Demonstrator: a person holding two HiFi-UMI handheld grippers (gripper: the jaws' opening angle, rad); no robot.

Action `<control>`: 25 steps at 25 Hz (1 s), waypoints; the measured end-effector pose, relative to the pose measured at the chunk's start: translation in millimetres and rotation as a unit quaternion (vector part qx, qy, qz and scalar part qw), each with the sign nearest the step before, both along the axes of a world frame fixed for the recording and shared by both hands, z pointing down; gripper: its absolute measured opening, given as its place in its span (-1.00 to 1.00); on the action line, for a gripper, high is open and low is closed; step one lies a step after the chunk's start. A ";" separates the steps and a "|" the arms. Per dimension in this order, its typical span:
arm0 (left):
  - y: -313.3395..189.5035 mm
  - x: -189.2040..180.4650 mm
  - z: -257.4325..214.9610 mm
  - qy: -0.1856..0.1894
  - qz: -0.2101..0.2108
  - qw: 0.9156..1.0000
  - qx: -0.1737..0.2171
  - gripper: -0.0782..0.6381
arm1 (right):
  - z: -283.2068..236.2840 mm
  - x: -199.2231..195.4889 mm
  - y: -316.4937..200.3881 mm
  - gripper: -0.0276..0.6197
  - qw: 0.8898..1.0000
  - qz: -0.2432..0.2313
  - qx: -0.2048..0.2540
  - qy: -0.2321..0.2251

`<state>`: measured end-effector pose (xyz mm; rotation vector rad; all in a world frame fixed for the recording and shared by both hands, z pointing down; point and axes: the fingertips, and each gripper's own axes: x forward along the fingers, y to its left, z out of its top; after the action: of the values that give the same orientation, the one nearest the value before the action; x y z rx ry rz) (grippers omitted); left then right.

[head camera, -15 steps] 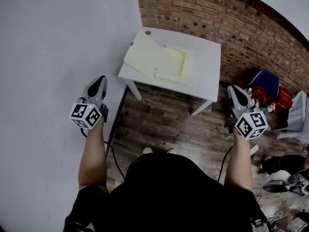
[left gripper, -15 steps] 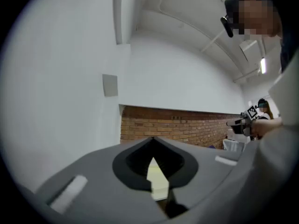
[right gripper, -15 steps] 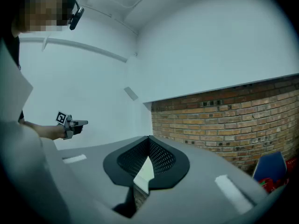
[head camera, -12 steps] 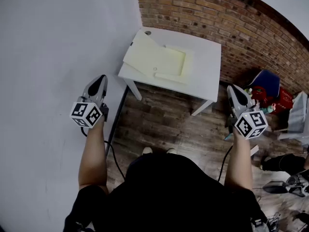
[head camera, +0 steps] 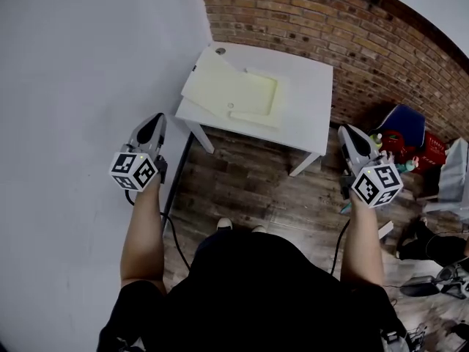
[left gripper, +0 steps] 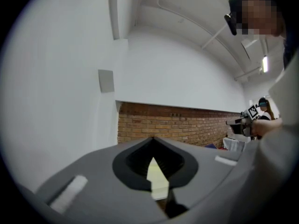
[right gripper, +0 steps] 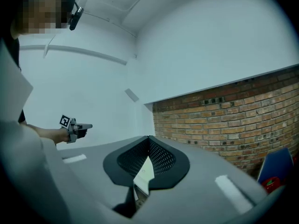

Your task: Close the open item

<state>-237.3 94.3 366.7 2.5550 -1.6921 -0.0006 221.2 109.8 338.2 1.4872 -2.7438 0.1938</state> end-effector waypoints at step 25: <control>-109.6 -12.9 28.2 0.003 0.032 0.999 -0.024 -0.77 | 22.0 -32.7 -76.7 -0.91 0.999 0.014 -0.029 0.011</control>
<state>-250.2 -15.3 395.0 2.5700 -1.5869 0.0350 188.5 33.0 360.2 1.5054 -2.6766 0.2525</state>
